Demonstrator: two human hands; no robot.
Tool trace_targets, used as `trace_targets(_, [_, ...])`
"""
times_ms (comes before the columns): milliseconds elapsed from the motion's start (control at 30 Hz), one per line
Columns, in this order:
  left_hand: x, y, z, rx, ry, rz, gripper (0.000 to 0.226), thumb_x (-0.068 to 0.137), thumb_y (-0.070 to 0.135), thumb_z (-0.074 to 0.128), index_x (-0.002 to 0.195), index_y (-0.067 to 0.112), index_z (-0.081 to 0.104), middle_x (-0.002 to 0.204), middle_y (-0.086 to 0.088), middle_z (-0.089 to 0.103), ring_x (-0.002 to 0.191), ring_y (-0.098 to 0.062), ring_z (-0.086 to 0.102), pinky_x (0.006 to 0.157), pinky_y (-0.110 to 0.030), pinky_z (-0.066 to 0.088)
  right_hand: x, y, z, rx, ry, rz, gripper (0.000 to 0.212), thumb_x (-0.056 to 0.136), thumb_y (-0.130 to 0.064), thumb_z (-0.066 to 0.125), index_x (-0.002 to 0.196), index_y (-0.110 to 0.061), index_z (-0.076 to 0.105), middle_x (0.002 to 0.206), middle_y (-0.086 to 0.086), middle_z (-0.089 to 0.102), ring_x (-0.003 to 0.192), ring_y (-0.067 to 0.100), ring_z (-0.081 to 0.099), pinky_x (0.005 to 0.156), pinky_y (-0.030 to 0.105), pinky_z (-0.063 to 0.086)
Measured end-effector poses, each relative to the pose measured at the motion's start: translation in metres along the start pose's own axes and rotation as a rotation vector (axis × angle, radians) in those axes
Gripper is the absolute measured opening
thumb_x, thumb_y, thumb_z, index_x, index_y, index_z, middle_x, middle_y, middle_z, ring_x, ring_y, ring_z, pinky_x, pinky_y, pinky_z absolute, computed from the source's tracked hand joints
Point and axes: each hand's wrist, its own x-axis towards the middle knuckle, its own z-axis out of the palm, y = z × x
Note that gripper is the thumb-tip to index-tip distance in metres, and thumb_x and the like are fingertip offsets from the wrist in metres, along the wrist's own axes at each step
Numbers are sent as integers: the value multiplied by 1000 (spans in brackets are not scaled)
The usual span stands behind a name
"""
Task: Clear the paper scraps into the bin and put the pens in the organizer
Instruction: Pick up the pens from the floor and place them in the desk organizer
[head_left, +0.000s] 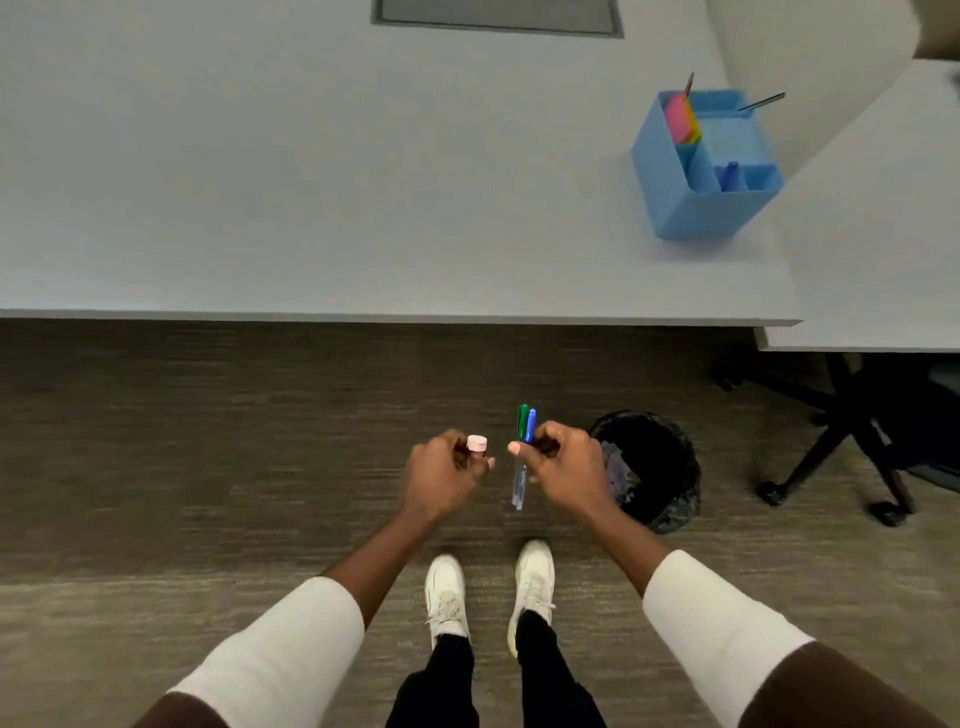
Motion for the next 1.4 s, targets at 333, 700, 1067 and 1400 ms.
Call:
trace_targets(333, [7,33,-74,2,43,123,23,88,46,79,107,33,73,88,15,72,80,3,68,73,-21,59,-18,-50,-44,146,50,56,12,89,-28,81,96,-22,73,85,-2,78,69,1,77,65,23,65])
trace_targets(700, [35,101,-82,-79,-4,198,37,77,46,88,104,39,66,82,15,73,74,3,71,70,-19,62,-9,-64,-105,205,152,88,13,89,-27,81,96,-20,72,90,-3,78,76,3,78,74,32,67])
trace_targets(1067, [115,201,-88,-92,52,234,28,83,46,84,96,44,60,78,26,66,74,10,66,59,-2,44,85,-64,-175,187,264,77,16,89,-36,80,89,-24,70,83,-8,76,73,-2,74,66,11,57])
trace_targets(1400, [189,264,-62,-106,90,254,29,80,55,83,99,42,66,83,22,73,77,3,71,67,-13,52,180,-60,-266,194,613,51,25,90,-37,79,95,-13,72,91,1,77,82,17,72,72,22,54])
